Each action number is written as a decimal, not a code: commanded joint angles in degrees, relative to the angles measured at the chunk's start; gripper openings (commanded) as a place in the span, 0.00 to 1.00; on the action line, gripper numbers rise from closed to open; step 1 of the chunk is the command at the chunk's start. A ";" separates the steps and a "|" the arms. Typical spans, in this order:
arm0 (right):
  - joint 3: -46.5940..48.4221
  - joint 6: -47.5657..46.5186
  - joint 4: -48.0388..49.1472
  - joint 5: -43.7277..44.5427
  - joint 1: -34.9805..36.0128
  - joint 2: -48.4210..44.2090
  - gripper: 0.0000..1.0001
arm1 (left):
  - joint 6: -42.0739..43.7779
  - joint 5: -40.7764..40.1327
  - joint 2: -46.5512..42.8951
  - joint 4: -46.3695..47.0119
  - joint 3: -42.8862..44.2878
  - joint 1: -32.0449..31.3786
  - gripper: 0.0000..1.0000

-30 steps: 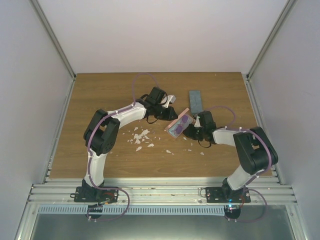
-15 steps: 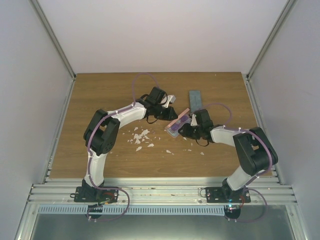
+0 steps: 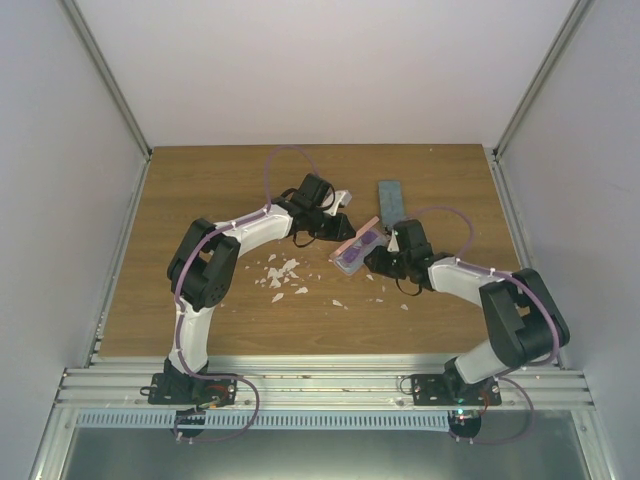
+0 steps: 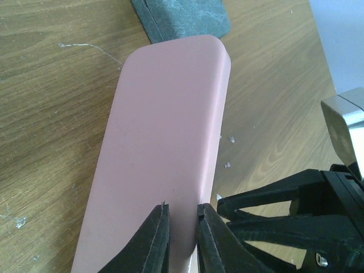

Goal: Organize the sunglasses
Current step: Adjust the sunglasses in the sunglasses case, then close the sunglasses case at the center of the board, then move the sunglasses case at the center of the board, then reset both arms

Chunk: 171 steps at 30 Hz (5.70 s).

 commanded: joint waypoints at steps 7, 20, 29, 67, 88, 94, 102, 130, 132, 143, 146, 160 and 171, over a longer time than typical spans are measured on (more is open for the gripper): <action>0.38 1.47 -1.40 5.53 -0.22 3.77 0.17 | 1.47 1.00 2.29 -1.84 -0.50 -0.86 0.13; 1.36 2.80 2.50 2.05 -1.02 7.68 0.10 | 0.75 4.09 4.64 -1.05 -0.63 -1.47 0.11; -0.74 4.61 -3.42 14.28 -1.35 -0.51 0.10 | 0.19 2.27 3.06 -1.31 -0.27 -1.49 0.13; 18.43 0.75 -26.05 38.02 16.08 8.99 1.00 | -9.99 -19.84 -28.70 6.12 -29.19 8.08 0.40; 13.45 4.99 -20.32 28.94 16.21 10.48 0.86 | -9.68 -16.80 -26.90 6.37 -28.64 8.21 0.41; 13.29 5.76 -19.89 29.40 15.89 11.13 0.62 | -9.65 -16.20 -26.76 6.15 -28.23 8.18 0.41; 19.77 -5.06 -15.90 29.75 12.48 13.93 0.60 | -8.01 -13.37 -27.74 4.96 -27.35 8.18 0.41; 42.94 -14.25 -20.32 21.38 4.59 29.81 0.96 | -9.21 -14.89 -34.87 4.01 -30.24 8.26 0.65; 41.86 -14.49 -20.19 21.04 4.60 26.33 0.99 | -8.88 -15.76 -36.54 3.65 -30.18 8.27 0.69; 22.29 -10.25 -21.15 36.39 4.40 -6.96 1.00 | -3.30 -23.55 -52.35 0.84 -30.73 8.26 0.99; 16.29 -9.06 -22.57 43.63 4.20 -18.37 1.00 | -2.39 -26.08 -57.90 1.30 -31.50 8.17 0.99; 9.23 -8.66 -32.49 60.77 4.08 -57.15 1.00 | 3.77 -40.42 -84.75 5.59 -40.48 8.11 0.99; 10.91 -6.29 -34.20 65.72 4.02 -64.85 1.00 | 4.16 -43.98 -92.13 6.15 -42.49 8.18 0.99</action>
